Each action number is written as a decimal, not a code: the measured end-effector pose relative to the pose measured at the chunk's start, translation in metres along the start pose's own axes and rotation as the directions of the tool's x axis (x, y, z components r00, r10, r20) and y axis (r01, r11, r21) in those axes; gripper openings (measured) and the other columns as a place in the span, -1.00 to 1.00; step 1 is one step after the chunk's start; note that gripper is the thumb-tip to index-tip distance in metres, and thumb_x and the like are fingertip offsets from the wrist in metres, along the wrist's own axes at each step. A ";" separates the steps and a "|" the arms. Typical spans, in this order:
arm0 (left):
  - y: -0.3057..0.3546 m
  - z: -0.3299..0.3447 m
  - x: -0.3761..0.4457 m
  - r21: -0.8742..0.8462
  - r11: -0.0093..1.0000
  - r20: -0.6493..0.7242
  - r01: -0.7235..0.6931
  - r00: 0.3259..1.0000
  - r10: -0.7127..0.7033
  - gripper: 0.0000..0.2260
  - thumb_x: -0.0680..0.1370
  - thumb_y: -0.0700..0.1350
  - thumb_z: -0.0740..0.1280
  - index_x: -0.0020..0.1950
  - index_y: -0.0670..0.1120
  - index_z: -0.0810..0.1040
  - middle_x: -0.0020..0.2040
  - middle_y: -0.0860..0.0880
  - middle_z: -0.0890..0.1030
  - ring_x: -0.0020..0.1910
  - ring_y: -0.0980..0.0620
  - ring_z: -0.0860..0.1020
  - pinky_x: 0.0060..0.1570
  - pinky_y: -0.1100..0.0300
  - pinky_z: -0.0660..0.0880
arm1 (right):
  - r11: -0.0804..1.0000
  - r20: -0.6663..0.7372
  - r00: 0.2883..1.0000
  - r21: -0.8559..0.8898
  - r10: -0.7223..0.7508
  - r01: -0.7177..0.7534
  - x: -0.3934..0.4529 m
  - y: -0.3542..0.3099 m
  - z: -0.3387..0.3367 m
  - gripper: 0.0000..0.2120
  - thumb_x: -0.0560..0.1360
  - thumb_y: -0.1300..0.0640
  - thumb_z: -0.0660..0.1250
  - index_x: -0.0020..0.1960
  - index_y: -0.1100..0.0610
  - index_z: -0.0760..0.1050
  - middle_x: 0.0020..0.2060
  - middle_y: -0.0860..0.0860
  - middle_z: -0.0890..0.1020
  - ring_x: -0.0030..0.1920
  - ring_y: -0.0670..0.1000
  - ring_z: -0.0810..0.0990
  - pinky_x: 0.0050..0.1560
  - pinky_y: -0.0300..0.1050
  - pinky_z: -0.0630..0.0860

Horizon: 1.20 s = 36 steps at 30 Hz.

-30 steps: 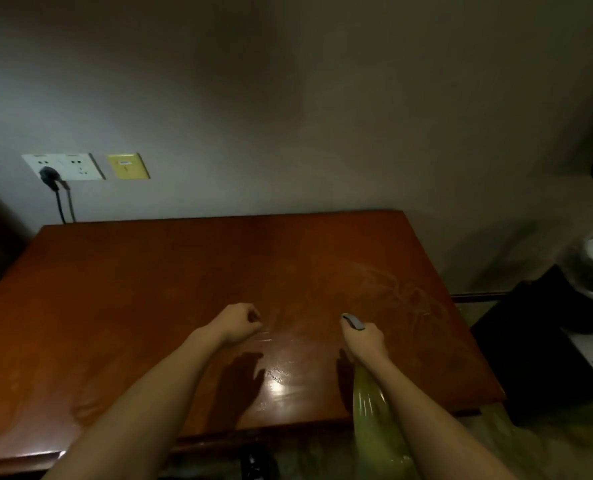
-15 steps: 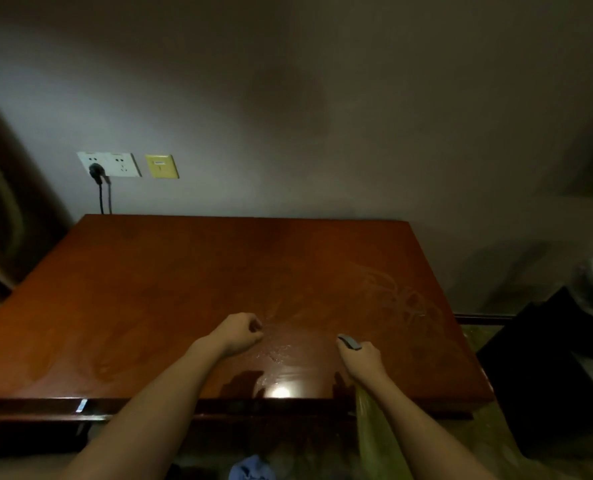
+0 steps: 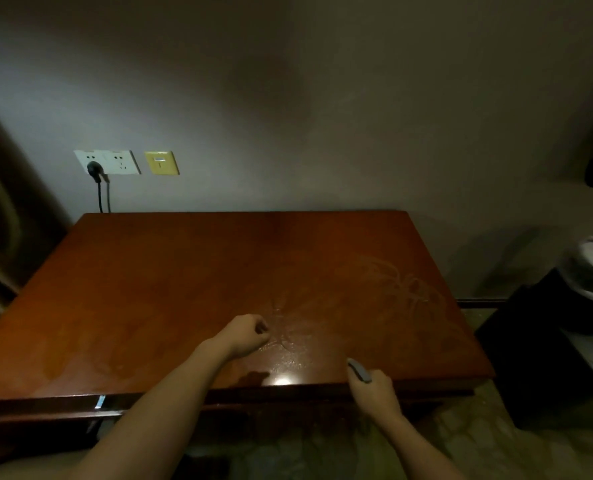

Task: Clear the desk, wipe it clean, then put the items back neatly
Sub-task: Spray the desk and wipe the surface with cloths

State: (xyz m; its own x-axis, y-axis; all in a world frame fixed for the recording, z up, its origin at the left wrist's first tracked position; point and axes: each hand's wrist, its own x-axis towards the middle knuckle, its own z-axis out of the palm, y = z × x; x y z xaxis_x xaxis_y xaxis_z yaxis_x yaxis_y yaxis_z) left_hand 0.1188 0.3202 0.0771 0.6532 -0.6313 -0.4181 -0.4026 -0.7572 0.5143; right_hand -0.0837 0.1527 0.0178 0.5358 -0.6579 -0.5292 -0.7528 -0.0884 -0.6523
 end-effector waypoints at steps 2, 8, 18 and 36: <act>-0.005 0.001 0.001 0.019 1.000 0.009 0.000 1.000 0.000 -0.74 0.62 -0.11 0.22 0.28 -0.16 0.45 0.26 -0.11 0.50 0.20 0.00 0.49 0.18 0.20 0.42 | 0.999 -0.014 0.999 0.013 0.032 -0.032 -0.003 0.004 -0.002 -0.62 0.55 -0.12 0.22 -0.23 0.17 0.48 -0.37 0.03 0.53 -0.42 -0.03 0.48 -0.40 -0.20 0.38; 0.006 0.016 0.007 0.048 0.998 0.058 -0.038 0.998 0.036 -0.74 0.61 -0.10 0.23 0.26 -0.17 0.47 0.24 -0.12 0.52 0.18 -0.01 0.49 0.15 0.20 0.42 | 0.979 -0.130 0.991 0.205 0.012 0.015 -0.003 0.007 -0.038 -0.90 0.57 -0.01 0.25 0.03 0.00 0.43 -0.24 0.07 0.54 -0.21 0.03 0.53 -0.23 -0.11 0.44; 0.057 0.027 0.047 0.043 0.996 0.105 -0.078 0.992 0.073 -0.73 0.62 -0.13 0.21 0.29 -0.17 0.43 0.25 -0.11 0.50 0.15 0.04 0.50 0.10 0.27 0.44 | 0.990 -0.099 0.993 0.128 0.069 -0.056 0.040 -0.013 -0.075 -0.54 0.56 -0.15 0.20 -0.32 0.17 0.45 -0.39 0.06 0.49 -0.39 0.01 0.45 -0.32 -0.13 0.38; 0.127 0.019 0.153 0.024 0.999 0.064 -0.021 0.998 0.019 -0.74 0.60 -0.11 0.24 0.27 -0.14 0.46 0.23 -0.08 0.52 0.14 0.05 0.50 0.10 0.27 0.41 | 0.987 -0.031 0.999 0.156 -0.024 0.029 0.166 -0.058 -0.148 -0.59 0.56 -0.05 0.27 -0.40 0.10 0.36 -0.49 -0.01 0.38 -0.49 -0.05 0.32 -0.42 -0.19 0.21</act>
State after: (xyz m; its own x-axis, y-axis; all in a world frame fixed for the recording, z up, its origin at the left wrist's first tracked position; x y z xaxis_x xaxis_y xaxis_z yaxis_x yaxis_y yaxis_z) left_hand 0.1554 0.1242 0.0649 0.6030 -0.6550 -0.4554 -0.4313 -0.7479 0.5046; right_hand -0.0077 -0.0619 0.0479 0.5418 -0.6785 -0.4960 -0.6679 0.0107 -0.7442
